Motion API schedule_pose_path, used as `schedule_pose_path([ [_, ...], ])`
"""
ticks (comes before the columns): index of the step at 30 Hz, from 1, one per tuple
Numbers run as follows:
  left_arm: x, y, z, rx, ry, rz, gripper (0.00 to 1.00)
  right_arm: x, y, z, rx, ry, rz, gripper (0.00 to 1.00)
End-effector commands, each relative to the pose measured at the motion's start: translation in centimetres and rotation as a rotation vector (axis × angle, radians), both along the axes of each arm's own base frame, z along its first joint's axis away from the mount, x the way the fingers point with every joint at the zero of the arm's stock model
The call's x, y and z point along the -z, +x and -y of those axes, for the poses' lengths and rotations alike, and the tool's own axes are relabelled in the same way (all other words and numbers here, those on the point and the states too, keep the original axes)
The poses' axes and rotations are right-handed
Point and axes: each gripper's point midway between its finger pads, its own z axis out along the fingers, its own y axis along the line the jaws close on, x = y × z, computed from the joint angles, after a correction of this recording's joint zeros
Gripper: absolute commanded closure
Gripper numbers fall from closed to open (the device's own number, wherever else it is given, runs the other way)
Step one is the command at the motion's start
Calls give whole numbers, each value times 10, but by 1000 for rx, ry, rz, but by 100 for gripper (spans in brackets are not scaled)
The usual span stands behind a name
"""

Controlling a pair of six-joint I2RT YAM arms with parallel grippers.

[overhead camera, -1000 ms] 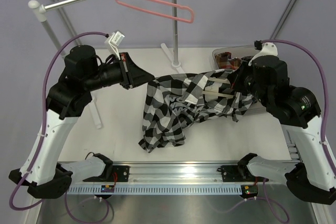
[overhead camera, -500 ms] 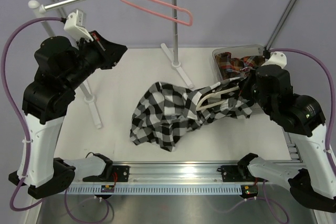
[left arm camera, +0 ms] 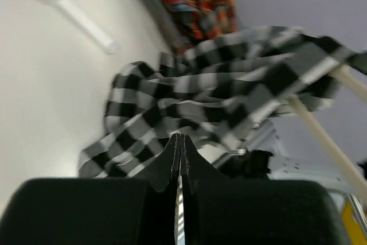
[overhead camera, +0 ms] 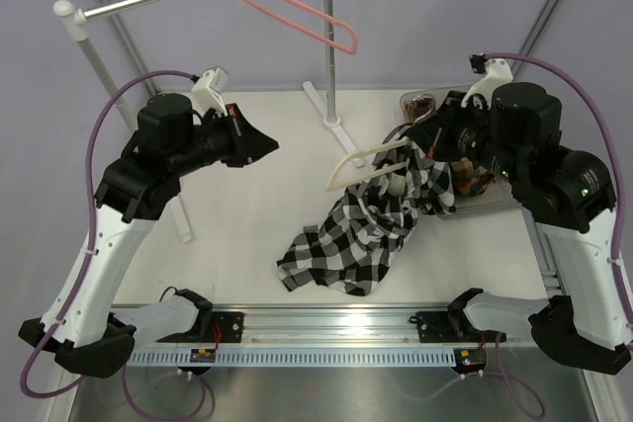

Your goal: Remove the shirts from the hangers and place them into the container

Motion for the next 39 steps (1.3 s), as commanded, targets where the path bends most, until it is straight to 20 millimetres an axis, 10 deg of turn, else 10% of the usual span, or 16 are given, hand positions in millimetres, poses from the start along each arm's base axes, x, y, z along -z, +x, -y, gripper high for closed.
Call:
schedule_pose_path([
  [1, -76, -41, 40, 336, -249, 187, 100, -33, -18, -52, -292, 126, 79, 100],
  [9, -156, -81, 41, 486, -337, 215, 91, -6, 0, -65, -313, 11, 7, 100],
  [22, -115, -88, 53, 582, -342, 60, 62, 11, 37, -85, -294, -62, -54, 100],
  [39, -87, -86, 50, 544, -264, 41, 56, 12, 47, -87, -274, -88, -70, 100],
])
